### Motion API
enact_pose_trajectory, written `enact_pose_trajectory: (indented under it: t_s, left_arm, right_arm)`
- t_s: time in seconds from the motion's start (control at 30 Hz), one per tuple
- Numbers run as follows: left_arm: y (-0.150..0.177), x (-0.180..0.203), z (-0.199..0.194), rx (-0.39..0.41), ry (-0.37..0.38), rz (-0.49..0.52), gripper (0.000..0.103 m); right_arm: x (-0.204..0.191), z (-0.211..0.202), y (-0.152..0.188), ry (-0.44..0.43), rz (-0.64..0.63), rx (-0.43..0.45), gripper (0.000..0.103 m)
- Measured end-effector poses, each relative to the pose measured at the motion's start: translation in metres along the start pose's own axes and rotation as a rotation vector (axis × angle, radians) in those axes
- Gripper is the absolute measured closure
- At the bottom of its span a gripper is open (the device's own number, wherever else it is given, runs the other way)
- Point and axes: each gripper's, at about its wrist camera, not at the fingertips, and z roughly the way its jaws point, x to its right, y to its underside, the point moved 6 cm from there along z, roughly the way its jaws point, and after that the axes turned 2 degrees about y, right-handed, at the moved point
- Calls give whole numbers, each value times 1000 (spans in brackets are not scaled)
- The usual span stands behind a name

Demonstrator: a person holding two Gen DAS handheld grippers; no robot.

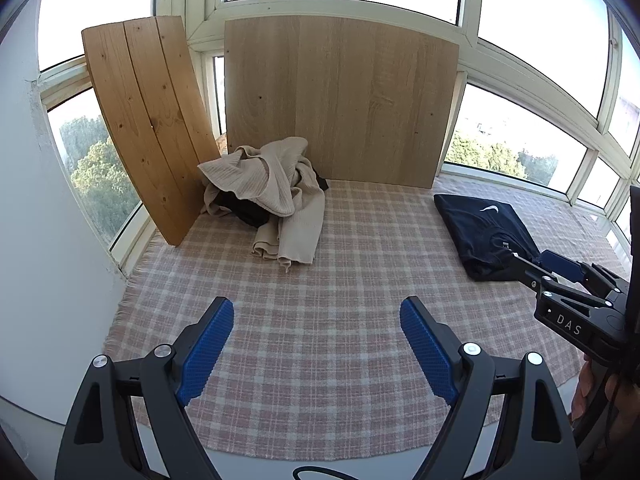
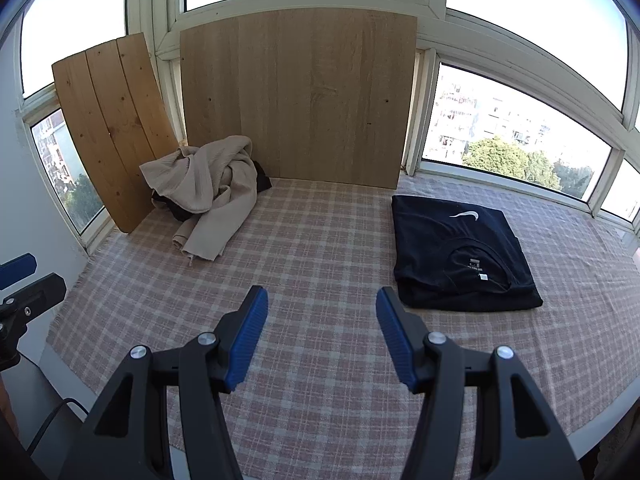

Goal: Fold clothes

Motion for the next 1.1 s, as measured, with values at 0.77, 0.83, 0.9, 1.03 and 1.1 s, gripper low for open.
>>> enact_pose_trajectory:
  t_s: [0.77,0.83,0.9,1.03,1.1]
  left_arm:
    - [1,-10,19,-47,-7,-18,18]
    - [1,-10,18,-47,-7,-18,18]
    - [-1,-11,19,-53,-5,-19,18]
    - [-3,-11,19,-57,-6,-20,18]
    - [-2,-11,20,-57,-4,-21,18]
  right_arm:
    - [-8,16,-7,-3,-3,-30,47]
    - [-8,15,-6,-4,-2,-28,47]
    - [-7,15,-6,-4,-2,-29,47]
    - [-7,15,-6,-3,-3,-32,47]
    - [-8,16,-6,-3,-4,-33,47]
